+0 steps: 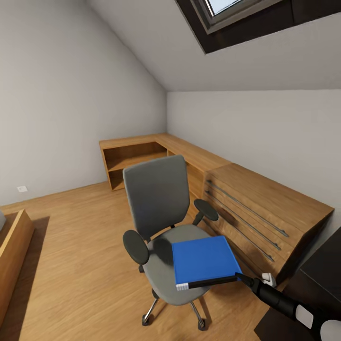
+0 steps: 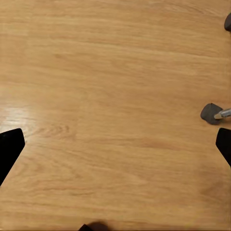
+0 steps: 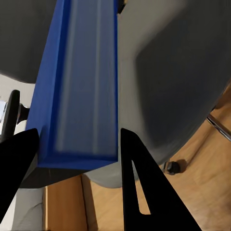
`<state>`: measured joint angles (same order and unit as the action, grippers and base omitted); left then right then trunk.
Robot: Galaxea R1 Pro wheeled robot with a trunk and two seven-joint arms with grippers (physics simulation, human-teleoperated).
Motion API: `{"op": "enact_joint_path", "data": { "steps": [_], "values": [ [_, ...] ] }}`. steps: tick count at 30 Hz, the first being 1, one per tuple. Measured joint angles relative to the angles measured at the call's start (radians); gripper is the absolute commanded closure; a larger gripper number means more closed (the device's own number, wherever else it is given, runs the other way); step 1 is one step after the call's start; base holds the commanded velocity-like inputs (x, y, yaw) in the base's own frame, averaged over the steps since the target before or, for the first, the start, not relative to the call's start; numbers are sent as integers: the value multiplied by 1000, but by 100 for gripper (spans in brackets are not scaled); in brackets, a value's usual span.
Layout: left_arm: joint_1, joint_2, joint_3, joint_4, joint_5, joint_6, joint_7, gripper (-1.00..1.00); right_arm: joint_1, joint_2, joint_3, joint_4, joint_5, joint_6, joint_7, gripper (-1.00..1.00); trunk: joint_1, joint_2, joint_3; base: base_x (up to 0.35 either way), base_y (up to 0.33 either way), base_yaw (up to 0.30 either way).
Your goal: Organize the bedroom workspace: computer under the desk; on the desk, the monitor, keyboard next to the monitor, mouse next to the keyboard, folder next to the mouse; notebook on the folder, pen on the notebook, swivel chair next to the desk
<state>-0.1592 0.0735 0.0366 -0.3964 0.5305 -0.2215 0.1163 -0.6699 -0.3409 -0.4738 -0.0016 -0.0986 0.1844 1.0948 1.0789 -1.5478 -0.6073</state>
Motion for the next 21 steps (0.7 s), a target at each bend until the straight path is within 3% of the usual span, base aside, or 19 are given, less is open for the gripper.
{"op": "enact_joint_path", "data": {
  "steps": [8, 10, 11, 13, 16, 21],
  "values": [
    [0, -5, 3, 44, 4, -11, 1, -100, 0, 0, 0, 0, 0, -3, 3, 100, -31, 56, 25, 0, 0, 0],
    [0, -5, 1, 89, 7, -61, -1, -100, 0, -1, 0, 0, 0, -3, 4, 100, -38, 70, 31, 0, 0, 0],
    [0, -6, -2, 150, 13, -142, -9, -100, 0, -1, 0, 0, 0, -3, 4, 100, -42, 77, 34, 0, 0, 0],
    [0, -7, -4, 197, 14, -210, -37, -100, 0, -2, 0, 0, 0, -3, 5, 100, -50, 91, 41, 0, 0, 0],
    [0, -7, -4, 220, 15, -245, -80, -100, 0, -2, 0, 0, 0, -3, 4, 100, -61, 112, 50, 0, 0, 0],
    [0, -7, -4, 230, 13, -258, -101, -100, 0, 0, 1, 0, 1, -3, 3, 100, -81, 147, 66, 0, 0, 0]
  ]
}}
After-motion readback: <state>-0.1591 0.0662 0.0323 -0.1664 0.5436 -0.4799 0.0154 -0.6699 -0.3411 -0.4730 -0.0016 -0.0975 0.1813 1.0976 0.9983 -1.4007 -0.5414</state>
